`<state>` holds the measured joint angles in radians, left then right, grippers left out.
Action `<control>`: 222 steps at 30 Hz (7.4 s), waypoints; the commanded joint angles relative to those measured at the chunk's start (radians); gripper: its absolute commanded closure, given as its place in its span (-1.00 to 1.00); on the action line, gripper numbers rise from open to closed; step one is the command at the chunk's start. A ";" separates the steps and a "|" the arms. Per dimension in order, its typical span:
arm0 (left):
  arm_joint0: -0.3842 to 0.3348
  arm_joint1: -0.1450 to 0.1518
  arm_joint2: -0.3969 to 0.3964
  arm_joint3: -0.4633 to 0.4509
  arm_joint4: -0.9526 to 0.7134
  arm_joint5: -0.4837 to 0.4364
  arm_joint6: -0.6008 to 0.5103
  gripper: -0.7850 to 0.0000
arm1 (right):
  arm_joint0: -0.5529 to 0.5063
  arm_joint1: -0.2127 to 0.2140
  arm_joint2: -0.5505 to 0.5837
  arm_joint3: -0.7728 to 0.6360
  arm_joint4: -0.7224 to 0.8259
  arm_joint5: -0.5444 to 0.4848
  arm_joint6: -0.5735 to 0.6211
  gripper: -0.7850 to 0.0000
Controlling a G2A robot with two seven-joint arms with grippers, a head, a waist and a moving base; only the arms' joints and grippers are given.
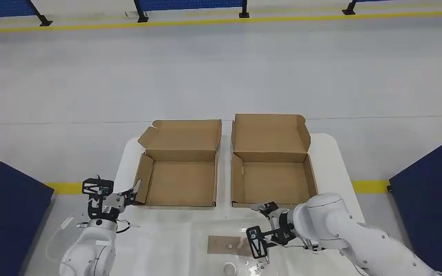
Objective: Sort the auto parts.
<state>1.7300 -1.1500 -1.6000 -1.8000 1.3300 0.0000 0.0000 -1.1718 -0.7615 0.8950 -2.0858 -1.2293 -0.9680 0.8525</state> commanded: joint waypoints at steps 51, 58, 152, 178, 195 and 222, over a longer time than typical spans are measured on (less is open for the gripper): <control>0.000 0.000 0.000 0.000 0.000 0.000 0.000 -1.00 | 0.473 0.021 -0.623 -0.028 0.426 0.475 0.455 -1.00; 0.000 0.000 0.000 0.000 0.000 0.000 0.000 -1.00 | 0.467 -0.017 -0.646 0.023 0.410 0.474 0.460 -1.00; 0.000 0.000 0.000 0.000 0.000 0.000 0.000 -1.00 | 0.343 -0.160 -0.725 0.239 0.248 0.462 0.462 0.23; 0.000 0.000 0.000 0.000 0.000 0.000 0.000 -1.00 | 0.340 -0.182 -0.724 0.252 0.235 0.475 0.475 1.00; 0.000 0.000 0.000 0.000 0.000 0.000 0.000 -1.00 | 0.327 -0.163 -0.704 0.231 0.229 0.466 0.465 -0.03; 0.000 0.000 0.000 0.000 0.000 0.000 0.000 -1.00 | 0.328 -0.178 -0.725 0.236 0.191 0.532 0.532 0.30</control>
<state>1.7300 -1.1500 -1.6000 -1.8000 1.3300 0.0000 0.0000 -0.8444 -0.9387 0.1700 -1.8515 -1.0387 -0.4358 1.3844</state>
